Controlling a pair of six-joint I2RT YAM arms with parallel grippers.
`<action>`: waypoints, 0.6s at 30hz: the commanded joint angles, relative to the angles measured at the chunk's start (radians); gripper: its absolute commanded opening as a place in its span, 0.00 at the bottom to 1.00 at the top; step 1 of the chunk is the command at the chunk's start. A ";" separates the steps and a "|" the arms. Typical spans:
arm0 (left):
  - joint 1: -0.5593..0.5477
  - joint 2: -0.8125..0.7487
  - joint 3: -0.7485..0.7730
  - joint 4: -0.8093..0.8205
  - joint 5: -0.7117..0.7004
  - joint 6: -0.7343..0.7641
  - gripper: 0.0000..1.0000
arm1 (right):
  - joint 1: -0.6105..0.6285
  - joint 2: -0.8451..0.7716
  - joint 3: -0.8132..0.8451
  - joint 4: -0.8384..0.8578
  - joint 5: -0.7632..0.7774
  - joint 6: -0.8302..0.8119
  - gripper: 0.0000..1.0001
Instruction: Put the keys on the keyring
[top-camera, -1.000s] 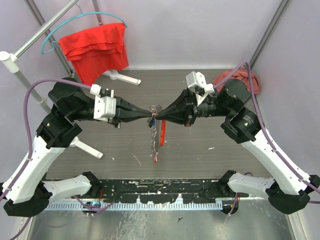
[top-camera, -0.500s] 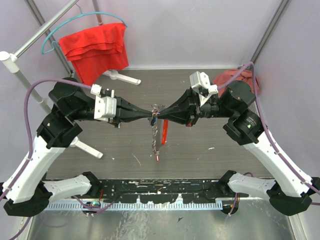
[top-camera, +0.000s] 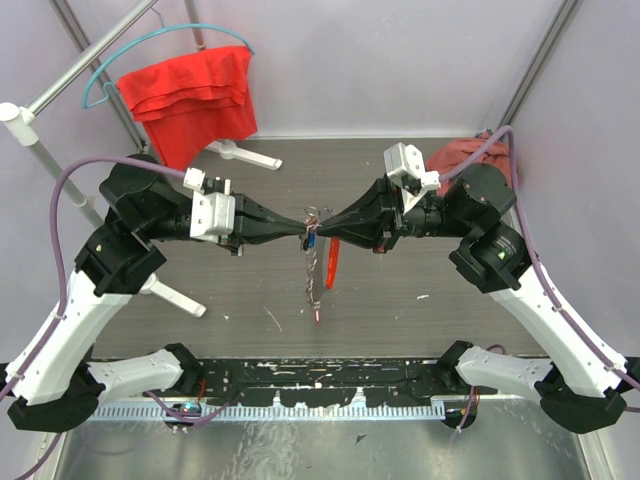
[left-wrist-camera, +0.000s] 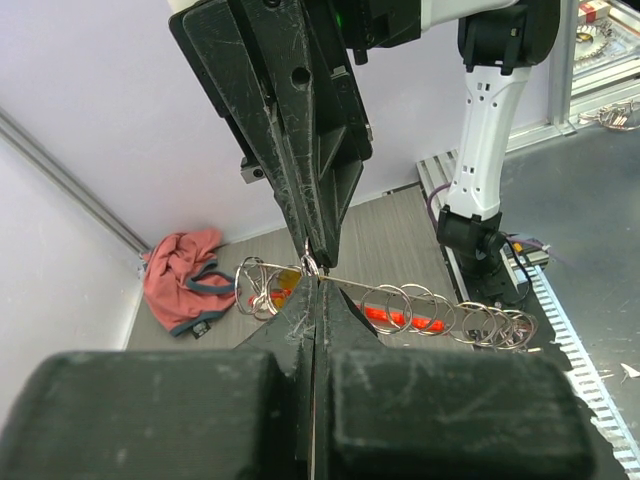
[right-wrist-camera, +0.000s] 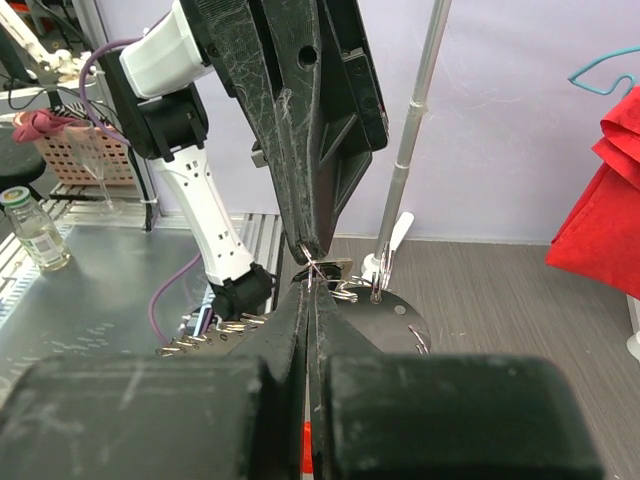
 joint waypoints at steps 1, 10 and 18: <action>-0.004 0.000 0.025 -0.030 0.004 0.003 0.00 | -0.002 -0.045 0.010 0.107 0.035 -0.008 0.01; -0.003 0.001 0.024 -0.033 -0.001 0.003 0.00 | -0.002 -0.065 -0.007 0.127 0.049 -0.013 0.01; -0.003 0.004 0.027 -0.033 0.000 0.003 0.00 | -0.002 -0.078 -0.015 0.139 0.060 -0.017 0.01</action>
